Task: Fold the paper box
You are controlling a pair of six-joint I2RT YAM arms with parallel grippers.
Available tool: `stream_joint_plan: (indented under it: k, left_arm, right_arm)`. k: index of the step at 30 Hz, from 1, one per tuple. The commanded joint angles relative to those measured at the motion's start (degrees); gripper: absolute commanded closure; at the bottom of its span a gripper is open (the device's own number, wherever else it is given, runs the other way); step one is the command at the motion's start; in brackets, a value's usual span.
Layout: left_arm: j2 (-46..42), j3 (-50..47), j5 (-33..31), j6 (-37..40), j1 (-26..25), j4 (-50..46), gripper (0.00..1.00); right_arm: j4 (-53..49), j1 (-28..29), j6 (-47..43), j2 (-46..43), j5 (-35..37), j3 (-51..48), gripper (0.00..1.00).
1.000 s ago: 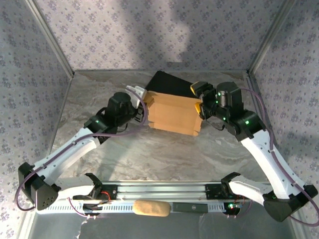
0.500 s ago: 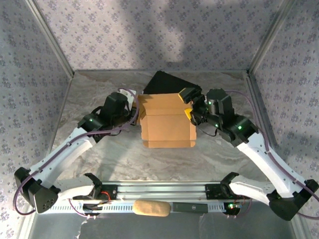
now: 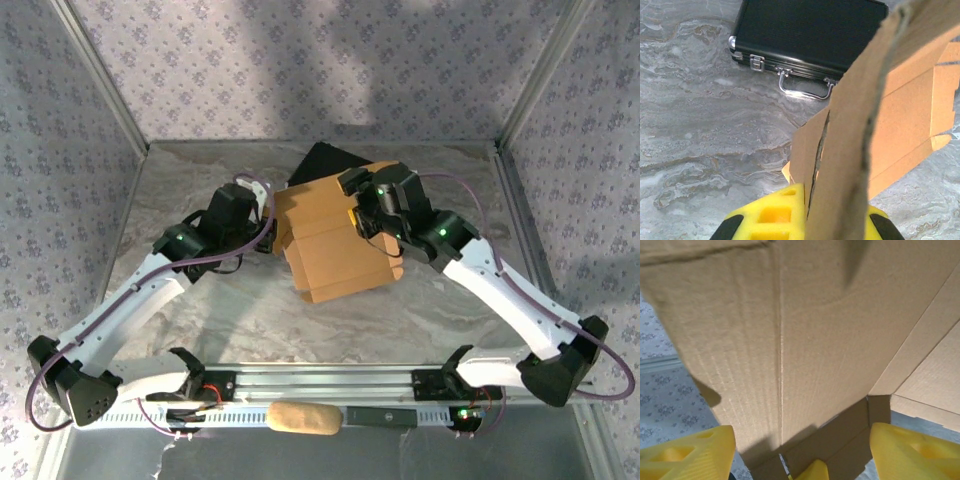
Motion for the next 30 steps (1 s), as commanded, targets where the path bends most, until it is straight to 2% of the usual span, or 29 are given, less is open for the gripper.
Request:
stream_joint_plan:
  k: [1,7,13,24,27,30]
  left_arm:
    - [-0.17,1.38,1.04,-0.22,-0.69,-0.57,1.0]
    - [-0.29,0.6,1.04,0.84,-0.95,-0.55,1.0]
    - [-0.38,0.33,0.95,1.02,-1.01,-0.52,1.0]
    - [-0.07,1.32,0.37,1.96,-2.25,-2.23,1.0]
    - [-0.02,1.38,-0.23,2.47,-2.6,-2.44,1.0]
    - [0.07,1.56,-0.63,2.62,-2.71,-2.57,1.0]
  right_arm:
    - [1.42,-0.65,1.56,0.82,0.28,1.45,0.3]
    - [2.16,-1.54,-0.9,0.91,-1.24,2.64,0.28]
    - [-2.51,1.24,-4.24,-1.34,5.88,5.24,0.26]
    - [-1.01,-2.22,-3.18,4.79,1.02,8.83,0.26]
    - [-1.9,-2.56,-2.82,6.7,0.42,10.32,0.28]
    - [-1.64,-2.95,-1.96,7.86,-0.59,10.11,0.36]
